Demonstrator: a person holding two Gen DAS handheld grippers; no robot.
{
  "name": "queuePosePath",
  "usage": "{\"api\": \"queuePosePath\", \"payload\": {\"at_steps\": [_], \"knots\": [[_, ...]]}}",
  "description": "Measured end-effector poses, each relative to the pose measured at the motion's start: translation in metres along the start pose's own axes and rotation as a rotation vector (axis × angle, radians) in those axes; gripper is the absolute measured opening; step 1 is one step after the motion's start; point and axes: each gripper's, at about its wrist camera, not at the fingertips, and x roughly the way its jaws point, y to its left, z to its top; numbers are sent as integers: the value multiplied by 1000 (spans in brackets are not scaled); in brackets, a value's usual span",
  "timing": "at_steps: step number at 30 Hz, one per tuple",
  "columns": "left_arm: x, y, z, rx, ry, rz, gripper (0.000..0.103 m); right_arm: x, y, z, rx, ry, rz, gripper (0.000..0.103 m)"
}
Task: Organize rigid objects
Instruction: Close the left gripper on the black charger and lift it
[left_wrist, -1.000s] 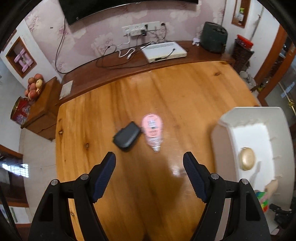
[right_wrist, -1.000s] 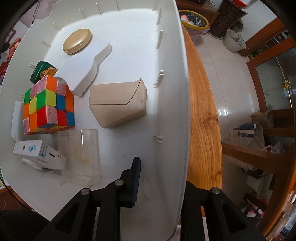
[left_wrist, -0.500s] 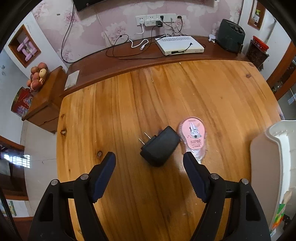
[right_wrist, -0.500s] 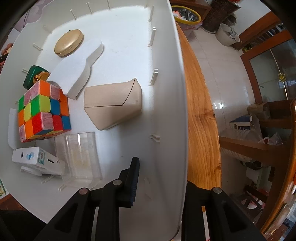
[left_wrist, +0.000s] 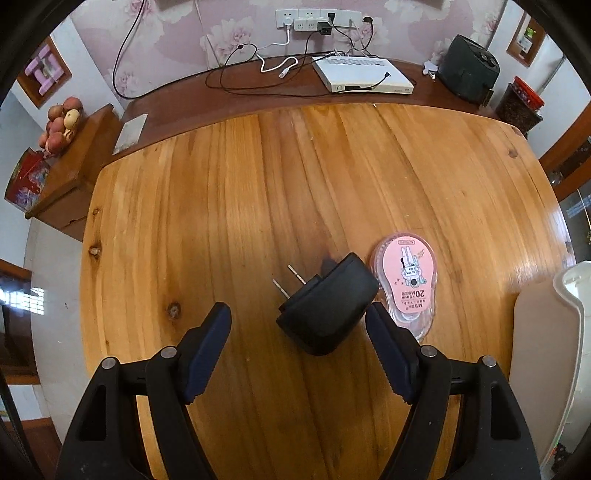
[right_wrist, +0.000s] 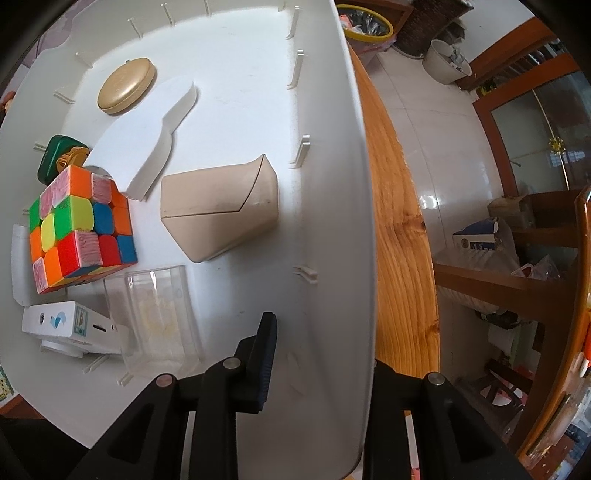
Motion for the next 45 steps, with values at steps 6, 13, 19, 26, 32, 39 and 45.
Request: {"api": "queuePosePath", "payload": {"at_steps": [6, 13, 19, 26, 32, 39, 45], "knots": [[8, -3, 3, -7, 25, -21, 78, 0, -1, 1, 10, 4, -4, 28], [17, -7, 4, 7, 40, 0, 78, 1, 1, 2, 12, 6, -6, 28], [21, -6, 4, -5, 39, -3, 79, 1, 0, 1, 18, 5, -7, 28], [17, -7, 0, 25, 17, -18, 66, 1, 0, 1, 19, 3, -7, 28], [16, -9, -1, 41, 16, -12, 65, 0, 0, 0, 15, -1, -11, 29], [11, -11, -6, 62, 30, -2, 65, -2, 2, 0, 7, -4, -13, 29], [5, -12, -18, 52, 47, -4, 65, -3, 5, -1, -2, -10, -15, 29]]}}
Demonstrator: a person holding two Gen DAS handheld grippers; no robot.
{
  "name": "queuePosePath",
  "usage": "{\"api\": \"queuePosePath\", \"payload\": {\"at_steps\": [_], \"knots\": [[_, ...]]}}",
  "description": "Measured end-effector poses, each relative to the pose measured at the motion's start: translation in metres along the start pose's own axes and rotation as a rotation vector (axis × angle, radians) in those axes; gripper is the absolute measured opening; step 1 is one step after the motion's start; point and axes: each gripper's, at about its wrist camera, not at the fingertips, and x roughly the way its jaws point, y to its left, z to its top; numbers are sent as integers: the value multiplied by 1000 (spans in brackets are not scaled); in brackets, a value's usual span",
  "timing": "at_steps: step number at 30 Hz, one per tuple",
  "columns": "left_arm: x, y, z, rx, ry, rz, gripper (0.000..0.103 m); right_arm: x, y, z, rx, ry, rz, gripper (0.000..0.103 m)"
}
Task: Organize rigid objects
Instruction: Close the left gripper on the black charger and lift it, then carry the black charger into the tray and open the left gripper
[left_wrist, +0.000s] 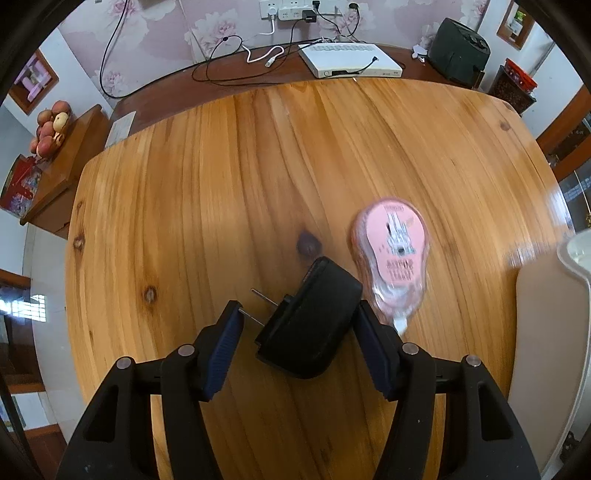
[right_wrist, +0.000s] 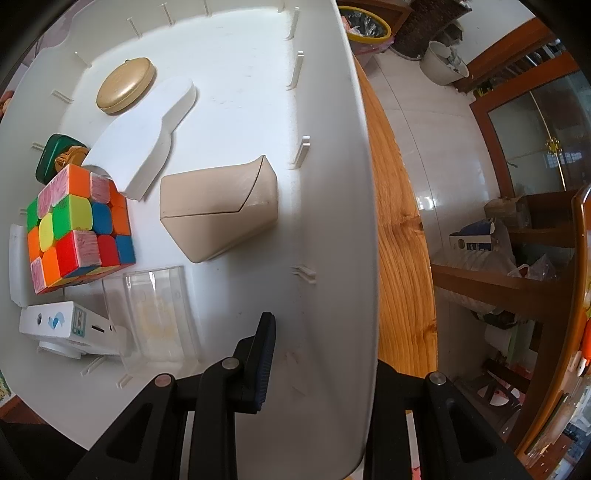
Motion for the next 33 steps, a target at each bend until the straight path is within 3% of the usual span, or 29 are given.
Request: {"api": "queuePosePath", "payload": {"at_steps": [15, 33], "knots": [[-37, -29, -44, -36, 23, -18, 64, -4, 8, -5, -61, -26, -9, 29], [-129, -82, -90, 3, -60, -24, 64, -12, 26, -8, -182, -39, -23, 29]]}}
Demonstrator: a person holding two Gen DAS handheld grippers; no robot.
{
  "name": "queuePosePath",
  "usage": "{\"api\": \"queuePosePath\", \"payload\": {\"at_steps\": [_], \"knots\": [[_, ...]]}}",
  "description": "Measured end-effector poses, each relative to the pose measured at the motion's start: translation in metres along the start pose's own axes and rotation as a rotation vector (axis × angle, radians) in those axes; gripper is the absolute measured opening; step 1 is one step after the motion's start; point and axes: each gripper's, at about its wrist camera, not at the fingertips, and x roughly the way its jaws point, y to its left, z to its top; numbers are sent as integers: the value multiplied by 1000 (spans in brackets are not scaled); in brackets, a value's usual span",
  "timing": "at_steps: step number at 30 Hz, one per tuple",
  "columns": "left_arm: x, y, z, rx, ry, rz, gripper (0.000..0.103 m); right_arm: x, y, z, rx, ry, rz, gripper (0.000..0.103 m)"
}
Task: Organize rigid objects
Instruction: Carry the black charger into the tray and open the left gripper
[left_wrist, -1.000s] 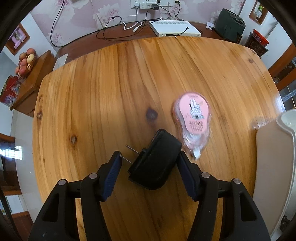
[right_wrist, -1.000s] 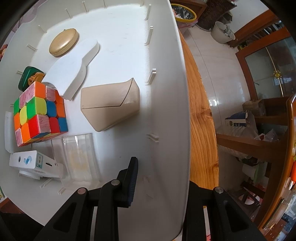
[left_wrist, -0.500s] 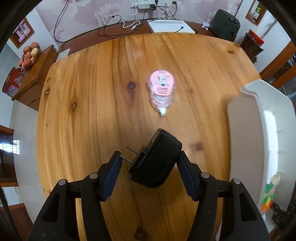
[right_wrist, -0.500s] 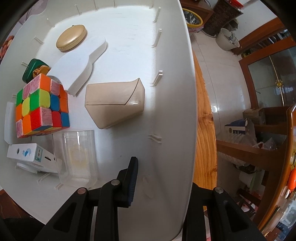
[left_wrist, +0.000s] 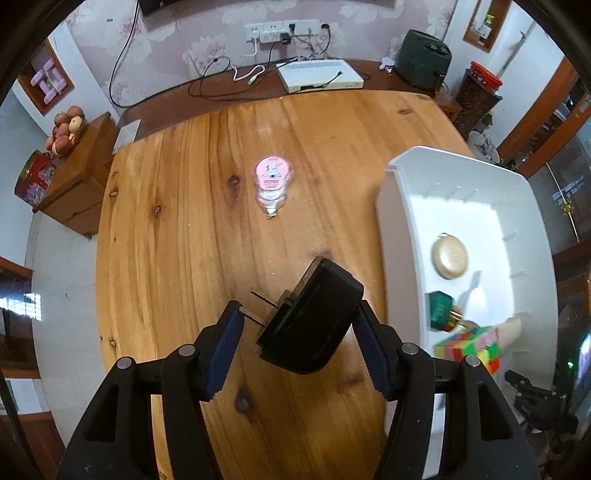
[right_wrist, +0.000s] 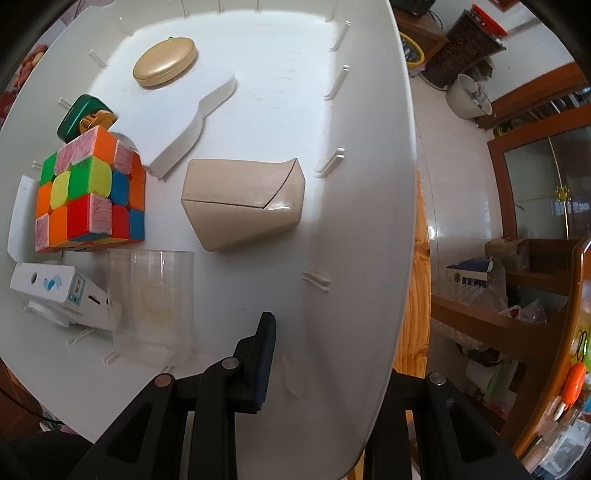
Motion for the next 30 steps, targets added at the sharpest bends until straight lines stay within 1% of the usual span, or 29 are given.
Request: {"api": "queuePosePath", "payload": {"at_steps": [5, 9, 15, 20, 23, 27, 30], "knots": [[-25, -22, -8, 24, -30, 3, 65, -3, 5, -1, -21, -6, 2, 29], [-41, -43, -13, 80, -54, -18, 65, -4, 8, -1, -26, -9, 4, 29], [-51, -69, -18, 144, -58, -64, 65, -2, 2, -2, -39, -14, 17, 29], [-46, -96, -24, 210, -23, -119, 65, -3, 0, -3, -40, -19, 22, 29], [-39, -110, -28, 225, 8, -147, 65, -3, -1, -4, -41, -21, 25, 29], [-29, -125, -31, 250, 47, -168, 65, -4, -2, -3, -45, -23, 29, 29], [-21, -129, -31, 247, 76, -173, 65, -3, -2, -3, -48, -24, 34, 29]]}}
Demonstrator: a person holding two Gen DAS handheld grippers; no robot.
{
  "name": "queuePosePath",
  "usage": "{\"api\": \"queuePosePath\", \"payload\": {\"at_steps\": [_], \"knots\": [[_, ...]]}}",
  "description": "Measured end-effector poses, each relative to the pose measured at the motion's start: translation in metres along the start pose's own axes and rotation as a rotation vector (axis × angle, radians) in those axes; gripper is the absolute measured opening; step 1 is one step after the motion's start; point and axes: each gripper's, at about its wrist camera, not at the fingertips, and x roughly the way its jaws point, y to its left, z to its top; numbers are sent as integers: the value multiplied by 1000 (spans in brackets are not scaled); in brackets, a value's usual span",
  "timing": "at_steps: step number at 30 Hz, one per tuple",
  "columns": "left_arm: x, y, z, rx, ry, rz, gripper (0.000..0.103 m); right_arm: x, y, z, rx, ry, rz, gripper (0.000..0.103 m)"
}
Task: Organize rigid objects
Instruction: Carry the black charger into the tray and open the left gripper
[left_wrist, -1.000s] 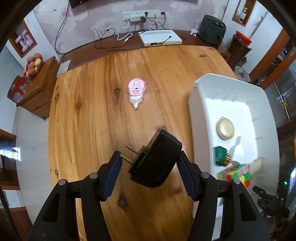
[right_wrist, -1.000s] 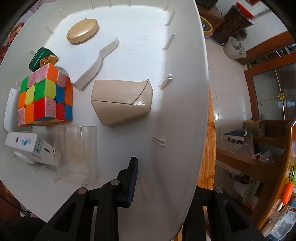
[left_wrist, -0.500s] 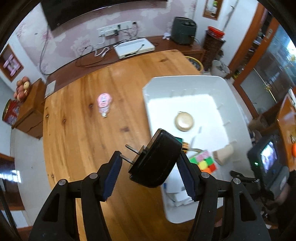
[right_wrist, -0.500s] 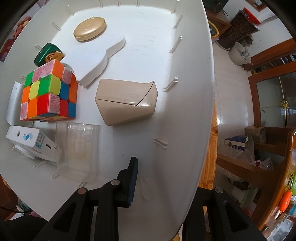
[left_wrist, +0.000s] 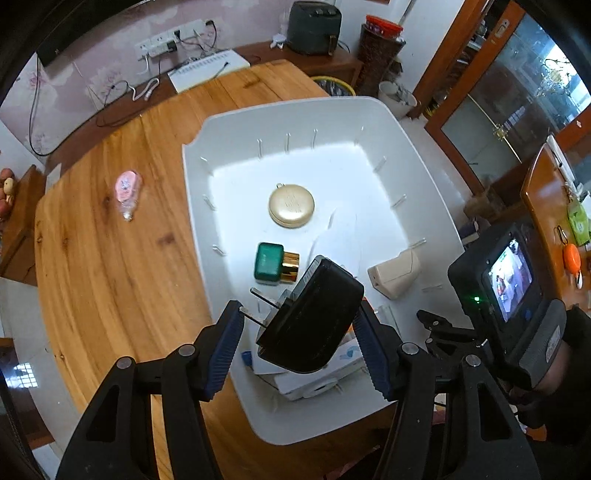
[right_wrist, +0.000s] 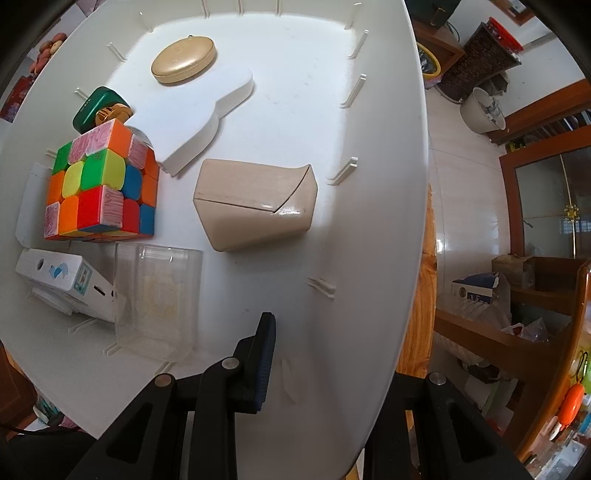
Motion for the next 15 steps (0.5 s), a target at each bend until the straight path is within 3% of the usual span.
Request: {"api": "queuePosePath", "payload": {"at_steps": [9, 15], "knots": [[22, -7, 5, -10, 82, 2, 65, 1, -1, 1, -4, -2, 11, 29], [23, -9, 11, -16, 86, -1, 66, 2, -4, 4, 5, 3, 18, 29]]}}
